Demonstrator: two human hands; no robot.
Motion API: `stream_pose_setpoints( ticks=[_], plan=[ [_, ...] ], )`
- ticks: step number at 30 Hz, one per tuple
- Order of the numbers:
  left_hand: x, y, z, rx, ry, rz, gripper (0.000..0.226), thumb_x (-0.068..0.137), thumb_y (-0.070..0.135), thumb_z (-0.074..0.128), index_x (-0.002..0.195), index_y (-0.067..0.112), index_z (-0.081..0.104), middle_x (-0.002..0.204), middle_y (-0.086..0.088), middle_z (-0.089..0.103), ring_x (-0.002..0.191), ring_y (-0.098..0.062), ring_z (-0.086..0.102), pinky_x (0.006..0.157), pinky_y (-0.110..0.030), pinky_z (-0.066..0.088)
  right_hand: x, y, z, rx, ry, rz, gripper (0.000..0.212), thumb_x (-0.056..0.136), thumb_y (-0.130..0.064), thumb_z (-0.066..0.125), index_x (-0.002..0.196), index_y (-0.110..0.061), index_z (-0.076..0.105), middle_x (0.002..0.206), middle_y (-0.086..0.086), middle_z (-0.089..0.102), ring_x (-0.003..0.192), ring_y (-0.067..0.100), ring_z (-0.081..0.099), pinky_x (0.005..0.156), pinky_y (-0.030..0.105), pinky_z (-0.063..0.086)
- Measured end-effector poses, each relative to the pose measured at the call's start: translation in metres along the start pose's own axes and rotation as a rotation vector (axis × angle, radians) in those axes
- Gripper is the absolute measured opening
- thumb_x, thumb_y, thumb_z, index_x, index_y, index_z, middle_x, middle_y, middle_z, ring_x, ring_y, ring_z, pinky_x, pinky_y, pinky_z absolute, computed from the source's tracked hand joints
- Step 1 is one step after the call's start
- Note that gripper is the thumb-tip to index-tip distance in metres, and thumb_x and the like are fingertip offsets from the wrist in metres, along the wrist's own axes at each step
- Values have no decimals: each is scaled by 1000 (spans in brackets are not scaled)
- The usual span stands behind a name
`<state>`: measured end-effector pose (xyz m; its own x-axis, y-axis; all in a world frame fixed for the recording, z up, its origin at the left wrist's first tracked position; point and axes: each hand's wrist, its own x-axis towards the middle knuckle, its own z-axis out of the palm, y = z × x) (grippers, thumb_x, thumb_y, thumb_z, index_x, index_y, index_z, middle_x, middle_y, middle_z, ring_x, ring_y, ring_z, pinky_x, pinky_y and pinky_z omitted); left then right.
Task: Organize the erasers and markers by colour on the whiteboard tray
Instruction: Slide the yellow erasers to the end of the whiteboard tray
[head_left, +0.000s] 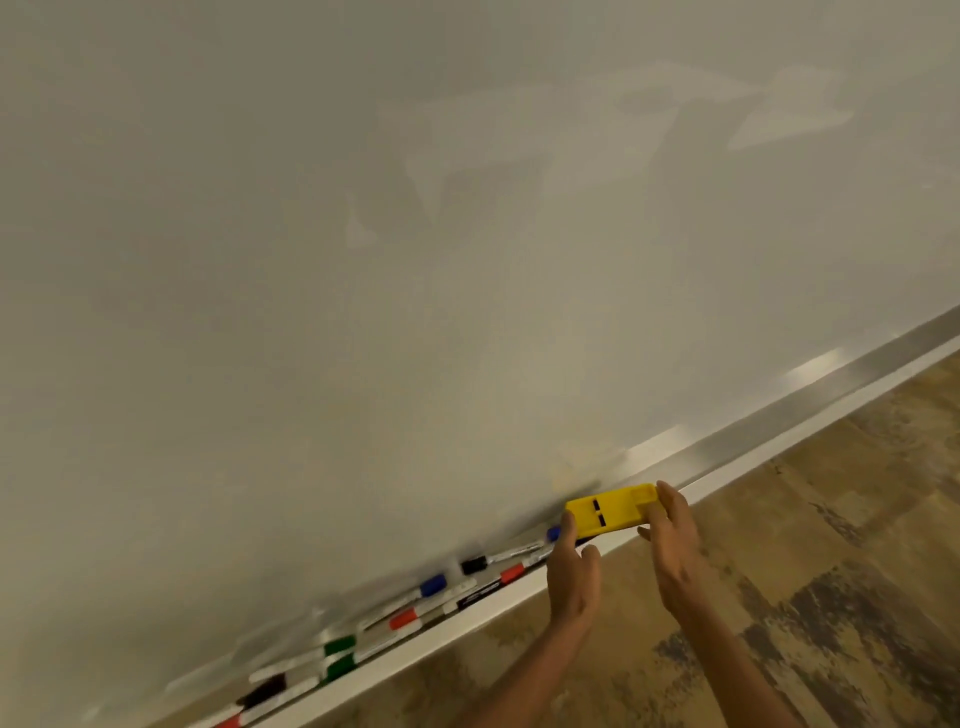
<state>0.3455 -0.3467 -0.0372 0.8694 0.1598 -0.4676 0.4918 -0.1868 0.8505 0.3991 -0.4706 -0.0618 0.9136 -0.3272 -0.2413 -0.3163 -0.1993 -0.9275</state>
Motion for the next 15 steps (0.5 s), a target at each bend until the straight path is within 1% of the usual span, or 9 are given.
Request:
stream_pose_setpoints(
  ticks=[2,5,8,10,12,13,15],
  plan=[
    [-17,-15,-17,-5,43,-2,58,98,15,42,152,24,23,152,-5,41,131,-23,47,106,-36,43,-26,2,11,4,-4,-24,38,101,-20,42,139,-23,43,145,11,44,124,31,49,100,56,49],
    [-51,-51,-67,-15,132,-25,57,98,16,42,151,25,25,154,-2,38,132,-19,46,104,-30,41,-91,5,49,13,-46,-44,39,101,-18,43,139,-24,43,148,10,41,127,32,48,100,54,49],
    [-81,-82,-120,-38,228,-35,54,98,14,42,150,25,29,151,-2,43,123,-17,53,93,-22,43,-154,7,89,-22,-112,-46,40,102,-20,44,141,-26,40,151,12,37,130,35,46,101,55,47],
    [-99,-101,-159,-58,279,-39,53,98,14,42,149,25,32,148,-3,46,122,-20,53,97,-26,43,-195,7,117,-31,-152,-30,42,102,-20,44,143,-25,38,152,13,36,130,38,45,103,57,45],
    [-115,-118,-194,-60,318,-26,51,98,14,42,148,24,35,147,-2,48,124,-21,53,102,-31,43,-231,4,143,-13,-177,-21,43,102,-14,44,144,-23,38,151,15,37,128,40,47,102,57,45],
    [-125,-127,-215,-67,347,-10,50,98,14,42,146,25,38,145,-1,50,123,-19,53,102,-30,43,-251,2,159,-4,-195,-23,44,101,-12,45,144,-22,38,150,16,38,124,39,49,102,57,46],
    [-143,-145,-255,-77,404,29,45,99,18,42,143,28,44,140,2,56,117,-14,56,98,-24,43,-288,1,188,-1,-230,-37,46,100,-12,46,144,-23,38,147,16,41,112,33,55,101,56,47]
  ],
)
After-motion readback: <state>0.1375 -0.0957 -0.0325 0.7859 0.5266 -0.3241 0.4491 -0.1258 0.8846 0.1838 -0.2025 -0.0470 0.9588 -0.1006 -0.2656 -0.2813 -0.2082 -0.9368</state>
